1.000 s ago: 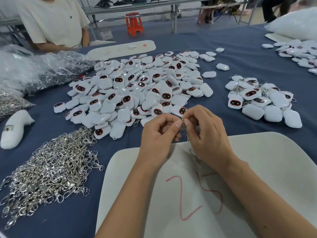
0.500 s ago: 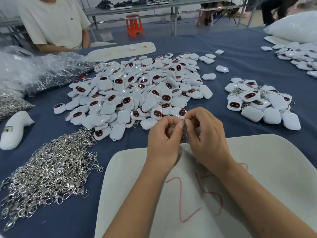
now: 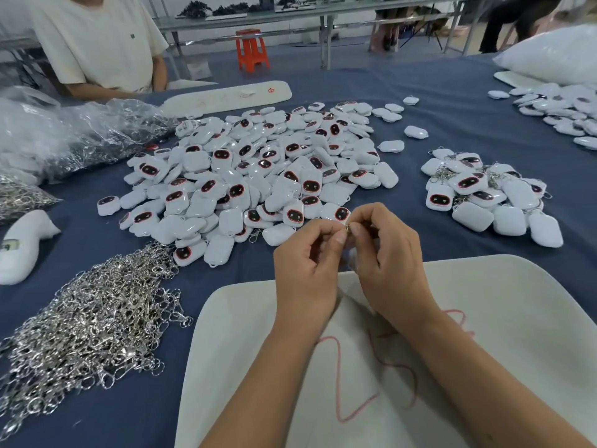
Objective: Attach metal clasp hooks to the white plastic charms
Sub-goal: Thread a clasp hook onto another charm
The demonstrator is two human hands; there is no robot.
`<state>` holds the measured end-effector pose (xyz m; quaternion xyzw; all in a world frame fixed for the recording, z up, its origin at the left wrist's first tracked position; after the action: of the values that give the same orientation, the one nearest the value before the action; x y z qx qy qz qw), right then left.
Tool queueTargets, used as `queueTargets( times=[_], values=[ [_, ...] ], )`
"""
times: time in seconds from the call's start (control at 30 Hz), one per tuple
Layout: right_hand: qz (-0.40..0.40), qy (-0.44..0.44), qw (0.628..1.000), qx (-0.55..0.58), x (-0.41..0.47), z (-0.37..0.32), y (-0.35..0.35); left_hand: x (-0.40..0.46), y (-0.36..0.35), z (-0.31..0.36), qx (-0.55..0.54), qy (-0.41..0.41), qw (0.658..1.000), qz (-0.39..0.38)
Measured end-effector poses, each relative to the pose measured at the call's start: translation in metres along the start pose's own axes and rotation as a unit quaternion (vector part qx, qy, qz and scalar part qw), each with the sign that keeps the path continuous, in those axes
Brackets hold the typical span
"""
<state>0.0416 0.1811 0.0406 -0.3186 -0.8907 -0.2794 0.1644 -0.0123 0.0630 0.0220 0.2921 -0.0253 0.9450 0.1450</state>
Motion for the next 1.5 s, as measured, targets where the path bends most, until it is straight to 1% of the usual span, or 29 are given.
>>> queueTargets(
  times=[0.13,0.27,0.4,0.67,0.73,0.8,0.9,0.97,1.03,1.1,1.3,1.5],
  values=[
    [-0.009,0.017,1.000,-0.021,0.001,-0.001,-0.001,-0.002,0.000,-0.001,0.010,0.007,1.000,0.010],
    [0.015,0.008,1.000,-0.023,0.000,-0.001,-0.002,-0.004,-0.004,-0.001,0.011,0.036,0.998,0.048],
    [0.034,-0.009,0.999,-0.016,-0.002,-0.001,-0.001,-0.005,-0.007,0.002,0.016,0.034,0.998,0.055],
    [-0.015,-0.015,1.000,0.016,0.001,0.001,-0.002,-0.001,-0.002,0.004,0.045,0.003,0.998,0.037],
    [-0.019,-0.021,0.999,0.030,0.001,0.001,-0.002,0.000,-0.002,0.005,0.067,-0.011,0.997,0.033],
    [-0.016,-0.046,0.998,0.048,0.001,0.003,-0.002,0.002,-0.002,0.007,0.113,-0.042,0.993,0.011],
    [0.008,-0.156,0.985,0.076,0.003,0.020,0.001,0.005,-0.001,0.009,0.191,-0.090,0.977,-0.038],
    [0.004,-0.246,0.958,0.147,0.005,0.035,0.003,0.005,0.001,0.008,0.217,-0.102,0.968,-0.071],
    [-0.011,-0.297,0.925,0.236,0.006,0.043,0.003,0.006,0.002,0.006,0.239,-0.110,0.960,-0.098],
    [-0.012,-0.295,0.922,0.252,0.009,0.046,0.005,0.006,0.002,0.005,0.254,-0.117,0.954,-0.111],
    [0.003,-0.270,0.934,0.233,0.011,0.044,0.010,0.005,-0.001,0.004,0.251,-0.108,0.952,-0.137],
    [0.001,-0.274,0.936,0.221,0.010,0.044,0.008,0.004,-0.003,0.003,0.257,-0.104,0.950,-0.147]
  ],
)
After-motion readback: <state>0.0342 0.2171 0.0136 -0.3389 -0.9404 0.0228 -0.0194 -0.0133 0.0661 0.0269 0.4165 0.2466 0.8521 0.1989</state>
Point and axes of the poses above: each hand's wrist, its own x-axis towards the middle knuckle, its own y-axis out of the back of the hand, z = x × y, the point moved 6 cm from there along x, towards the middle knuckle, and after that the axes turned 12 degrees about -y, right-handed, at the moved point
